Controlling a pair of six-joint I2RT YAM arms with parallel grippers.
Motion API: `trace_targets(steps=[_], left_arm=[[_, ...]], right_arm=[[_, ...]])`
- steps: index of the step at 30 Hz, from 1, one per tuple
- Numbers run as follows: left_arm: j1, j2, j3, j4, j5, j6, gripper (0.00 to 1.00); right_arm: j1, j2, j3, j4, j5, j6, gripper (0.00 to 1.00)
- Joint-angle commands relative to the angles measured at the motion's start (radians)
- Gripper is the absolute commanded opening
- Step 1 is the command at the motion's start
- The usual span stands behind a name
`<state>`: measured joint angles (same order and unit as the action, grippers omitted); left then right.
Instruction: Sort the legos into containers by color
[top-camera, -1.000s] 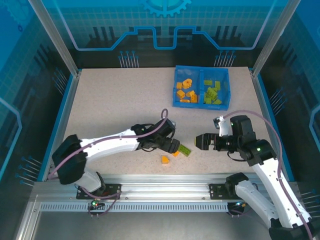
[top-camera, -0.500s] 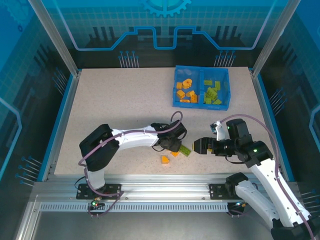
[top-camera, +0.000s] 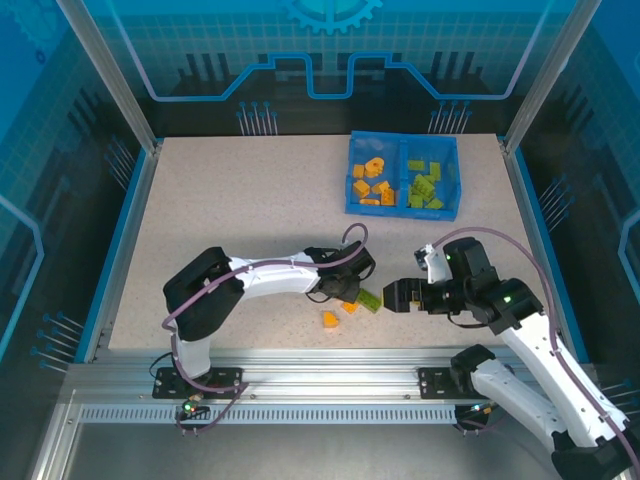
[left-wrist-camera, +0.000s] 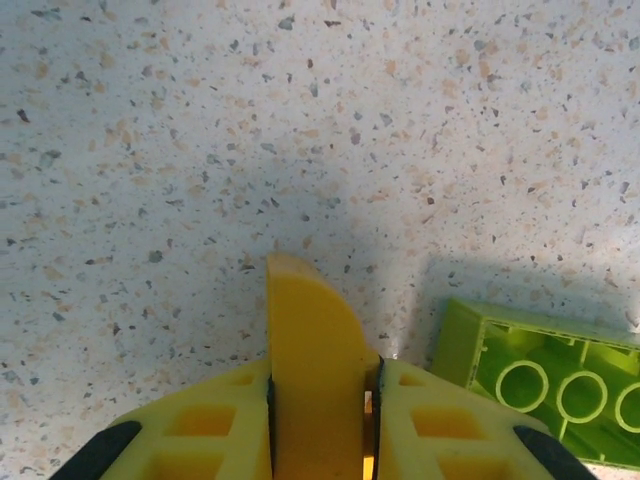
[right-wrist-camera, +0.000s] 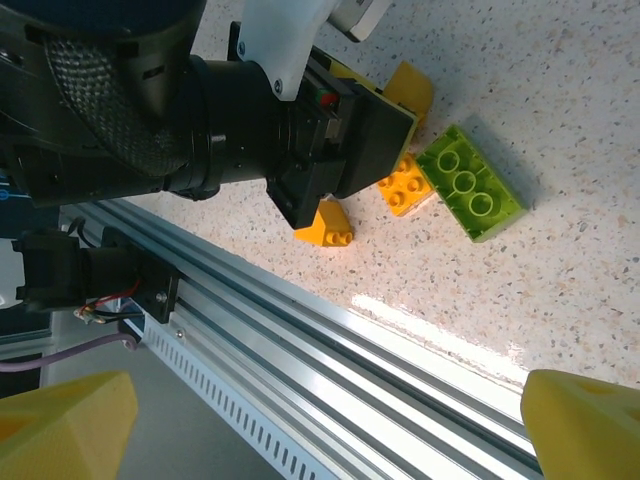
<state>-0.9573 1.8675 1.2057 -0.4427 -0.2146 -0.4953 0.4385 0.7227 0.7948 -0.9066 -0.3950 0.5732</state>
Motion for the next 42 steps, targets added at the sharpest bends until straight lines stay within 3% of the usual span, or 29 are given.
trace_targets(steps=[1, 5, 10, 17, 25, 29, 33, 38, 42], left_arm=[[0.003, -0.103, 0.054, -0.023, -0.046, 0.033, 0.13], [0.019, -0.140, 0.161, -0.029, -0.103, 0.117, 0.15], [0.112, -0.034, 0.365, 0.024, -0.115, 0.247, 0.15], [0.243, 0.306, 0.824, 0.018, -0.065, 0.326, 0.14], [0.300, 0.723, 1.379, -0.062, -0.065, 0.379, 0.14], [0.310, 0.772, 1.401, -0.001, -0.063, 0.386, 0.20], [0.310, 0.773, 1.404, 0.032, -0.058, 0.401, 0.33], [0.307, 0.708, 1.393, 0.025, -0.054, 0.401, 0.49], [0.297, 0.610, 1.362, -0.010, -0.049, 0.396, 0.51]], right_arm=[[0.019, -0.005, 0.047, -0.025, 0.042, 0.016, 1.00], [0.019, -0.015, 0.066, -0.023, 0.083, 0.029, 1.00], [0.019, -0.033, 0.073, -0.029, 0.120, 0.045, 1.00], [0.020, -0.067, 0.079, -0.047, 0.142, 0.065, 1.00], [0.022, -0.089, 0.110, -0.069, 0.145, 0.074, 1.00], [0.022, -0.112, 0.099, -0.066, 0.141, 0.087, 1.00], [0.022, -0.124, 0.095, -0.073, 0.140, 0.091, 1.00], [0.021, -0.132, 0.091, -0.070, 0.148, 0.092, 1.00], [0.022, -0.122, 0.095, -0.061, 0.146, 0.088, 1.00]])
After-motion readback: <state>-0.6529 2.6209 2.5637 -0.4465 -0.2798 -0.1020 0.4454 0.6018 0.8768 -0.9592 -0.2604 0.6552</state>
